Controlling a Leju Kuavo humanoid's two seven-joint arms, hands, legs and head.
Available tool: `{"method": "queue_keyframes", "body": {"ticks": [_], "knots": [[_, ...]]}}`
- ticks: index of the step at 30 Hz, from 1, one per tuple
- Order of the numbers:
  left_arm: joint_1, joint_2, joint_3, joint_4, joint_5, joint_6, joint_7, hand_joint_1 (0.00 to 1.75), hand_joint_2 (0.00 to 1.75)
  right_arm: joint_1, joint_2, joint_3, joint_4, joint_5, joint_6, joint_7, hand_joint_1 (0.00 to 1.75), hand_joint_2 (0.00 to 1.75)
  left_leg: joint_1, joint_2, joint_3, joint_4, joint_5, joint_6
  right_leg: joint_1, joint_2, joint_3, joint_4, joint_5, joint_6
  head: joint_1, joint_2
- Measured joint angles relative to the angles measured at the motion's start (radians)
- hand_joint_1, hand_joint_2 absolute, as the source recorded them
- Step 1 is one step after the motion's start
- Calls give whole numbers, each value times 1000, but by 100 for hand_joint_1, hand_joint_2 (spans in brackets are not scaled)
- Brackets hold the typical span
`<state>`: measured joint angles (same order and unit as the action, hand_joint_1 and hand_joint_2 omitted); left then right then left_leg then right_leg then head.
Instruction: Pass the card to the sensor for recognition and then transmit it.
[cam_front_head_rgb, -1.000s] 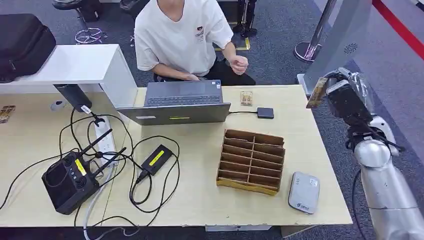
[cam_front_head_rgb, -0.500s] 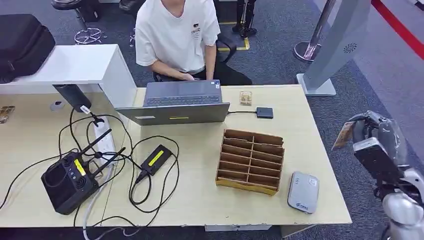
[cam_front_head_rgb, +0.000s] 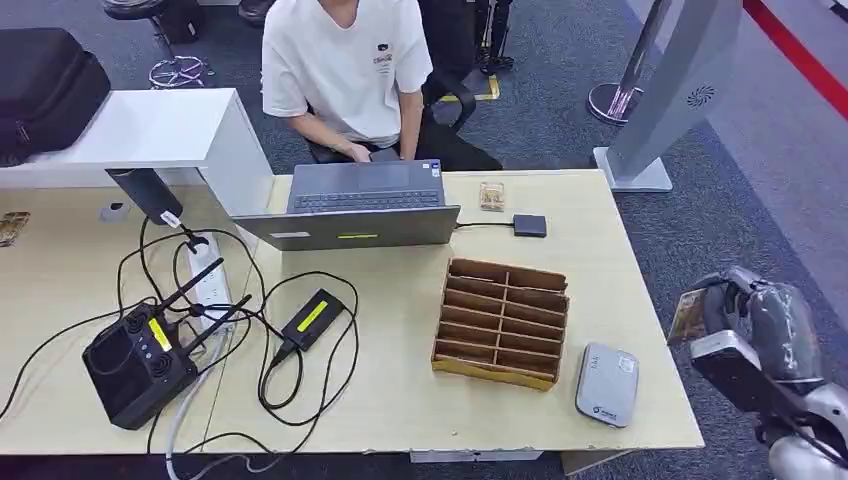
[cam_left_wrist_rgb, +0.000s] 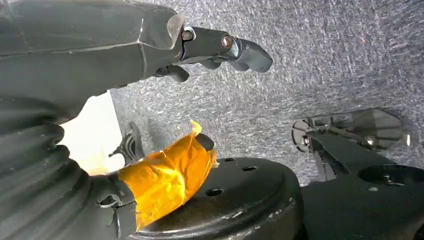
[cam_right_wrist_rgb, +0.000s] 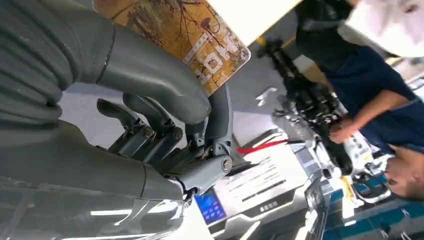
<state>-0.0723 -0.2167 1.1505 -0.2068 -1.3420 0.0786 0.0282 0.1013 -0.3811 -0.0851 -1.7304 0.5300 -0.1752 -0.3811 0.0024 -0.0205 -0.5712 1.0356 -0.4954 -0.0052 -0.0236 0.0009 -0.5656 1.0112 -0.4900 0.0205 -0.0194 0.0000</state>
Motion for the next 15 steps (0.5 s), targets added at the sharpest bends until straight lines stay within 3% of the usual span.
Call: {"method": "queue_keyframes", "body": {"ticks": [15], "knots": [[-1,0,0,0,-19,-5,10,0,175,25,72,126,111,159,-81,27,175,175,0,1,0,0,0,0,0,1,0,0,0,0,0,0]]}}
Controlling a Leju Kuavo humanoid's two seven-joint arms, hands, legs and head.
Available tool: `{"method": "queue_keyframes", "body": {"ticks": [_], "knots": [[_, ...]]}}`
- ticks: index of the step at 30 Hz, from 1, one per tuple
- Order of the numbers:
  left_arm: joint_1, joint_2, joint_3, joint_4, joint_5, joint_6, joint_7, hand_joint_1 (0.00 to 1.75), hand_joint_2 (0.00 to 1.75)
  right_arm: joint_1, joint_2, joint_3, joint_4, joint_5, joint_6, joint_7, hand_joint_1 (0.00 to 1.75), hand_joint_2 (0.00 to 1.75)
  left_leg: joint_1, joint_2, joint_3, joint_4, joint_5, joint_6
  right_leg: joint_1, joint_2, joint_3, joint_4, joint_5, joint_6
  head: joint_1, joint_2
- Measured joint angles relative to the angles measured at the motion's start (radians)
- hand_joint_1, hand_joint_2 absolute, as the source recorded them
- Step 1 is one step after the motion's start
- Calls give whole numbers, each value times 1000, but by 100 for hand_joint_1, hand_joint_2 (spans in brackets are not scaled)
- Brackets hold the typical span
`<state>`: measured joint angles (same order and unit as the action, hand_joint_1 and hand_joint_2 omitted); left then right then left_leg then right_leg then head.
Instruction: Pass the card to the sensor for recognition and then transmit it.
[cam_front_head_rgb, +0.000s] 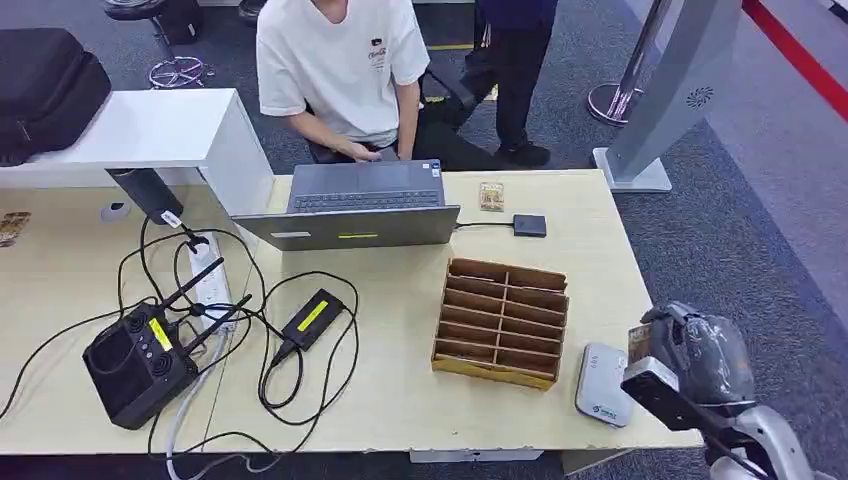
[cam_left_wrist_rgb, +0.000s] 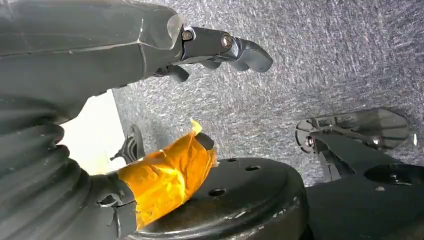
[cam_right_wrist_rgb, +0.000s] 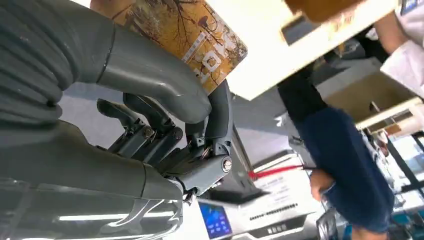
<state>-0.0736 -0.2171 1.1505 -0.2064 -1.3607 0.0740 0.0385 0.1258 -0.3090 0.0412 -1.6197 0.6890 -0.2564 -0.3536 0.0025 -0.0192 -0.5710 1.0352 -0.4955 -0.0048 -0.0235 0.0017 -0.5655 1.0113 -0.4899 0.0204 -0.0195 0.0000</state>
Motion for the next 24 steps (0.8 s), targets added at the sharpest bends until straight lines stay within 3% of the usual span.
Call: {"method": "queue_keyframes", "body": {"ticks": [24], "knots": [[0,0,0,0,-5,0,5,0,175,-14,42,76,141,2,-25,12,175,175,0,0,0,0,0,0,0,0,0,0,0,0,0,0]]}}
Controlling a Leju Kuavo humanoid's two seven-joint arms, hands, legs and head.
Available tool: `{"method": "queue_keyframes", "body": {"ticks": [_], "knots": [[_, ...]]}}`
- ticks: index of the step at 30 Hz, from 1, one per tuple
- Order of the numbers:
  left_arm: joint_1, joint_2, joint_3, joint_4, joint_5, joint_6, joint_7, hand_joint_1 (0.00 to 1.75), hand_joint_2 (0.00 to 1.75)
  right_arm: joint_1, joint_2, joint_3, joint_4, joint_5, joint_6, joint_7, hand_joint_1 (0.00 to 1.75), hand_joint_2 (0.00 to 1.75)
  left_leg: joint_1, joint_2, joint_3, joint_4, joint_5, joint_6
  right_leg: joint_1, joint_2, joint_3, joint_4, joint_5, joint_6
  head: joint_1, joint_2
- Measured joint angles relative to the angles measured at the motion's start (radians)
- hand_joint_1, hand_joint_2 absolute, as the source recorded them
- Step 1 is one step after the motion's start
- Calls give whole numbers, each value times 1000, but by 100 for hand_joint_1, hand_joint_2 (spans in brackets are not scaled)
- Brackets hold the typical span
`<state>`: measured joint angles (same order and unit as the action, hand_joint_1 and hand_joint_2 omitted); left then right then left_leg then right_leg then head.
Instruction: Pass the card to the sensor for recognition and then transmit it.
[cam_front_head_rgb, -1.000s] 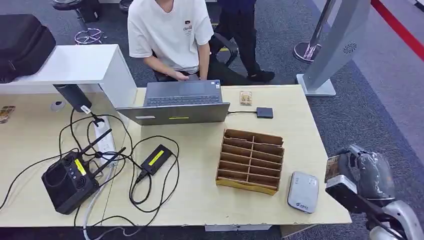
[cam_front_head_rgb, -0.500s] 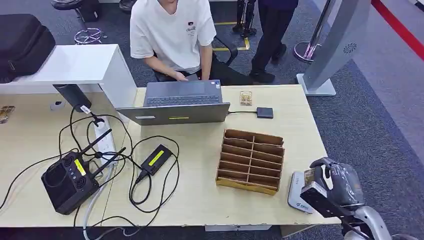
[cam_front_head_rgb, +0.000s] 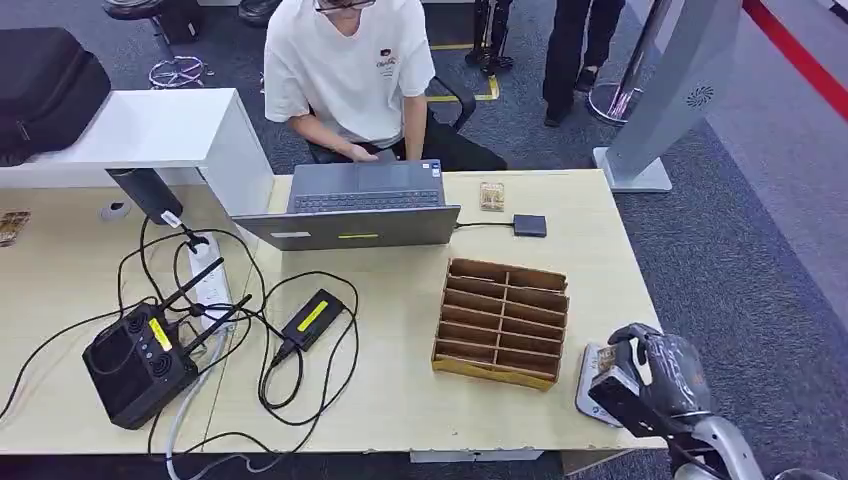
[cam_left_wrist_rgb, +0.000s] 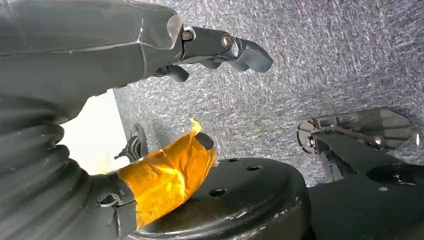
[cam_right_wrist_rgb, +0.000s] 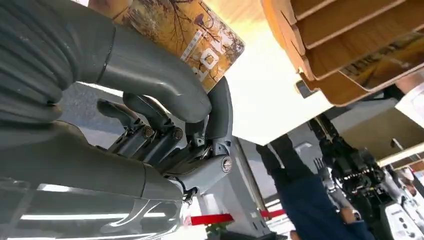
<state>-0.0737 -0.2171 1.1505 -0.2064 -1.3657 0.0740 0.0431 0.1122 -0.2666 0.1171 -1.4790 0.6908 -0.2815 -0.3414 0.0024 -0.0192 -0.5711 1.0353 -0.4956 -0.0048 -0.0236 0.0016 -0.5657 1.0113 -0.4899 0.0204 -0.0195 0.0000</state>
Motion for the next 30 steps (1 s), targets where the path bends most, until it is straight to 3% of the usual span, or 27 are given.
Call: {"method": "queue_keyframes", "body": {"ticks": [13,30], "knots": [[0,0,0,0,-5,1,8,0,175,-8,14,10,96,0,-26,3,175,175,0,0,0,0,0,0,0,0,0,0,0,0,0,0],[0,0,0,0,-6,2,9,0,175,-25,17,13,124,-11,-44,1,175,175,0,0,0,0,0,0,0,0,0,0,0,0,0,0]]}}
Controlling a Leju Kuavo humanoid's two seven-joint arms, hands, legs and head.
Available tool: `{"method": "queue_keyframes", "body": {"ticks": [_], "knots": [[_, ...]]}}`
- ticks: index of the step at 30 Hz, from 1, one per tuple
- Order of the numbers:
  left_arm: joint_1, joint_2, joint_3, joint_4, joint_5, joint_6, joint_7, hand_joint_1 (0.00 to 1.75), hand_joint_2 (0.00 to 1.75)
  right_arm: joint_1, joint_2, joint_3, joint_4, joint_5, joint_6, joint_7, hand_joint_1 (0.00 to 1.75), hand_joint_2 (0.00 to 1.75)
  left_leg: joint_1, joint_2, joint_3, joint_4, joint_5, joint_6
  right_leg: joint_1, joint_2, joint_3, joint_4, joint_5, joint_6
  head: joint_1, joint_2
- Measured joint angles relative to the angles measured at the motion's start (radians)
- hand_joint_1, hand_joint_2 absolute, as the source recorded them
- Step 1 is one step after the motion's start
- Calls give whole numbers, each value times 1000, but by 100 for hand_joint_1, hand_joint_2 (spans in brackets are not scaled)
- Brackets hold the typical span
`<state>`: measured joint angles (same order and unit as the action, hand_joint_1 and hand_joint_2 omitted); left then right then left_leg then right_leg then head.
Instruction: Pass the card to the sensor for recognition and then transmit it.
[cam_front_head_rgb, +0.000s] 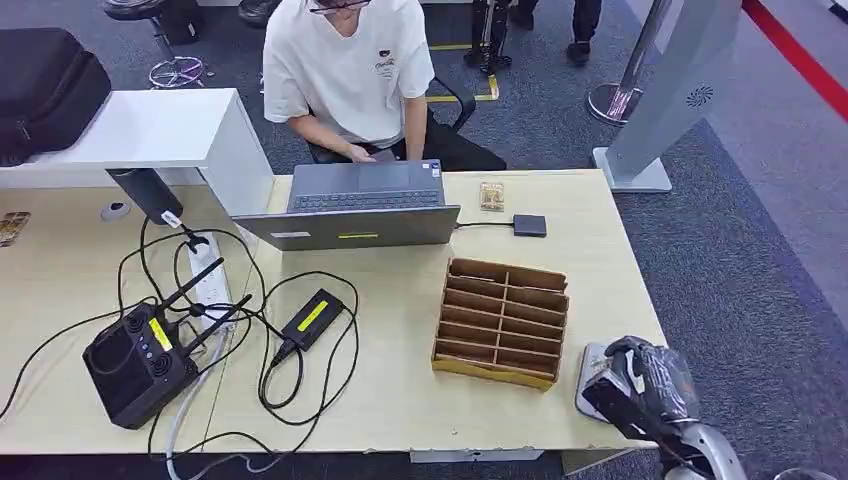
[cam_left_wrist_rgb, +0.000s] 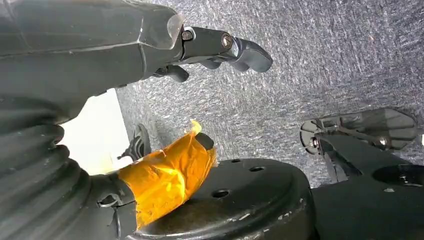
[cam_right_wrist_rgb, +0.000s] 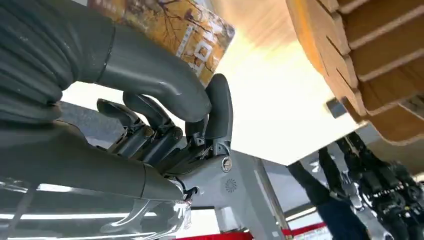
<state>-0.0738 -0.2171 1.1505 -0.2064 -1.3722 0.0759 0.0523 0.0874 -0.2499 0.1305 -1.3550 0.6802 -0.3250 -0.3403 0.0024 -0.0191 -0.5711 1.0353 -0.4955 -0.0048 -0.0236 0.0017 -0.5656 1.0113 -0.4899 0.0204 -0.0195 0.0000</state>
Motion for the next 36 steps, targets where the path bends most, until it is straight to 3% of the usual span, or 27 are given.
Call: {"method": "queue_keyframes", "body": {"ticks": [10,18,24,29,33,36], "knots": [[0,0,0,0,-2,1,0,0,175,-21,-10,-13,-78,-24,3,-2,175,175,0,0,0,0,0,0,0,0,0,0,0,0,0,0],[1,1,0,0,-18,39,-26,0,175,-125,-78,-50,-251,-97,55,21,175,175,-1,1,0,1,0,0,-1,1,0,0,1,0,0,0],[2,2,-35,0,-79,115,-121,0,175,-294,-148,-60,-346,-129,98,82,175,175,-1,2,0,1,1,0,-1,2,0,0,1,0,0,0],[3,2,-57,0,-92,121,-128,0,175,-390,-175,-50,-353,-130,102,106,175,175,0,1,-1,1,1,0,0,1,1,1,1,0,0,0],[0,4,-73,0,-99,85,-114,0,175,-537,-165,23,-299,-19,88,161,175,175,0,6,-1,1,1,0,0,6,-1,1,2,0,0,0],[-2,4,-81,0,-110,56,-106,0,175,-672,-117,120,-186,113,49,210,175,175,0,7,1,1,2,-1,0,8,-1,2,3,-1,0,0]]}}
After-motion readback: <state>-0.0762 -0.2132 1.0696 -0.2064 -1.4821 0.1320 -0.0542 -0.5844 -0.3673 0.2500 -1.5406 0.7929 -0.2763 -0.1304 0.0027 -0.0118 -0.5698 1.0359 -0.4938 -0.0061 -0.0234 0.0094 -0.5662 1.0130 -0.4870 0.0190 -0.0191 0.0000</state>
